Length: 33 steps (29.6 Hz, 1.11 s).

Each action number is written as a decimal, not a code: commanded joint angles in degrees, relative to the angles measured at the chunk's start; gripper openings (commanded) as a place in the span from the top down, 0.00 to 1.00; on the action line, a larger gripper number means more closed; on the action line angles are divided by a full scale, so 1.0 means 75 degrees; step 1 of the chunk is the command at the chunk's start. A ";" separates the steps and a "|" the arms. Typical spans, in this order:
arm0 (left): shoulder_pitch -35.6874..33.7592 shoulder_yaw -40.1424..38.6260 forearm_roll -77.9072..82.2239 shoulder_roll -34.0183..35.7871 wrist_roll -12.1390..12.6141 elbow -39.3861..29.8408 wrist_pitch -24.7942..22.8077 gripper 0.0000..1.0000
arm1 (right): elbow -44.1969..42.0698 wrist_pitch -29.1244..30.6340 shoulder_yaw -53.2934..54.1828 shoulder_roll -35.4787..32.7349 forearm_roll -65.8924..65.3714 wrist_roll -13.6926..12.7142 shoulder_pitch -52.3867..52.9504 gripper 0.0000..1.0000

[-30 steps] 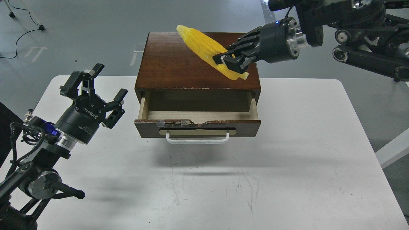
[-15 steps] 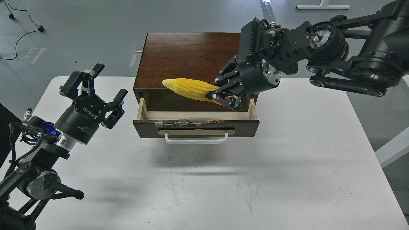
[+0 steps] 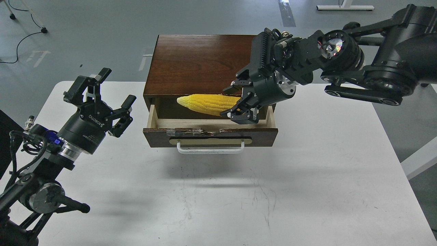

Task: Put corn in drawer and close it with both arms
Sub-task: 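Open the right gripper to release the corn and withdraw upward, then swing the left gripper down in front of the drawer handle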

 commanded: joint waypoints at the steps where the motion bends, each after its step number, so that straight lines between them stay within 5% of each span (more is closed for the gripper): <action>1: 0.0000 -0.0011 0.0000 0.0010 0.0000 0.0001 0.0000 0.02 | 0.0020 -0.0093 0.0044 -0.0080 0.0262 0.0001 0.0012 0.08; 11: -0.0035 -0.0303 -0.0047 0.0327 -0.0187 0.0059 -0.0012 0.02 | 0.0113 -0.0375 0.1040 -0.1590 0.3376 0.0001 -0.0163 0.02; 17: -0.0129 -0.0983 -0.0106 0.0397 -0.0433 0.0223 -0.0081 0.02 | 0.0699 -0.0398 0.2315 -0.3652 0.5686 0.0001 -0.2024 0.02; 19: -0.0199 -0.1007 -0.0025 0.0642 -0.0713 0.0177 -0.0571 0.02 | 0.0770 -0.0387 0.3600 -0.4250 0.6528 0.0001 -0.3555 0.02; 28: -0.1380 -0.0890 0.2806 0.0948 -0.0797 -0.0654 -0.1905 0.02 | 0.0700 -0.0410 0.6347 -0.4639 0.9515 0.0001 -0.7391 0.02; 33: -0.2376 -0.0738 0.4812 0.0878 -0.0808 -0.1030 -0.1905 0.02 | 0.0653 -0.0433 0.6419 -0.4580 1.0761 0.0001 -0.8131 0.02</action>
